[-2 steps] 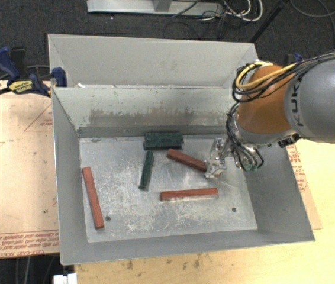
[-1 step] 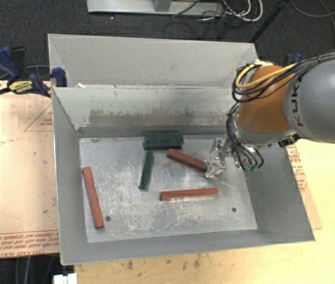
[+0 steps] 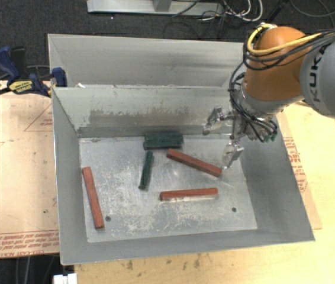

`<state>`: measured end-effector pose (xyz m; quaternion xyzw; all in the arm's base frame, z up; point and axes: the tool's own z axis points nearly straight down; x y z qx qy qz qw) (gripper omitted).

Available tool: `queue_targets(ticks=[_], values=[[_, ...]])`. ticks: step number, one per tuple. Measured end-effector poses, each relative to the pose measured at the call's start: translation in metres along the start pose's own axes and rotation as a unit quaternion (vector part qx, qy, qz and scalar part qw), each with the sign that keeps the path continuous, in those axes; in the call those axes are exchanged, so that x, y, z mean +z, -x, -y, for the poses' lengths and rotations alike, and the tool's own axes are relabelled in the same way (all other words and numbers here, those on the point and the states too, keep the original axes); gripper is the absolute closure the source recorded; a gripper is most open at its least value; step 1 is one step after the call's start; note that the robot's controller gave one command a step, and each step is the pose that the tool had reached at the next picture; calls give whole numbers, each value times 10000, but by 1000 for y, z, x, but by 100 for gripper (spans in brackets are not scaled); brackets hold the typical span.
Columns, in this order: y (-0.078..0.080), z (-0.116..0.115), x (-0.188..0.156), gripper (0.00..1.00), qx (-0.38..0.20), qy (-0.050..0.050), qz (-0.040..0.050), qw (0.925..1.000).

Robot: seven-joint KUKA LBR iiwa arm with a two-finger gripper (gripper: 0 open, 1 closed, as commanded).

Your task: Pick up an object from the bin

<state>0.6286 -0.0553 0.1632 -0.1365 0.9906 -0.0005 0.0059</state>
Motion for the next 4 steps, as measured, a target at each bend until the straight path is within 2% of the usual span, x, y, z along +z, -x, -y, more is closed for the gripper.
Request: queue_targets(ticks=[1,2,3,4], values=[[-2,0,3,0,0,13,-34,10000],[6,-4,86,100,-391,8,-24,9992],[6,-4,86,100,-390,9,-24,9992],[-10,-18,-114,100,-458,19,-51,9989]])
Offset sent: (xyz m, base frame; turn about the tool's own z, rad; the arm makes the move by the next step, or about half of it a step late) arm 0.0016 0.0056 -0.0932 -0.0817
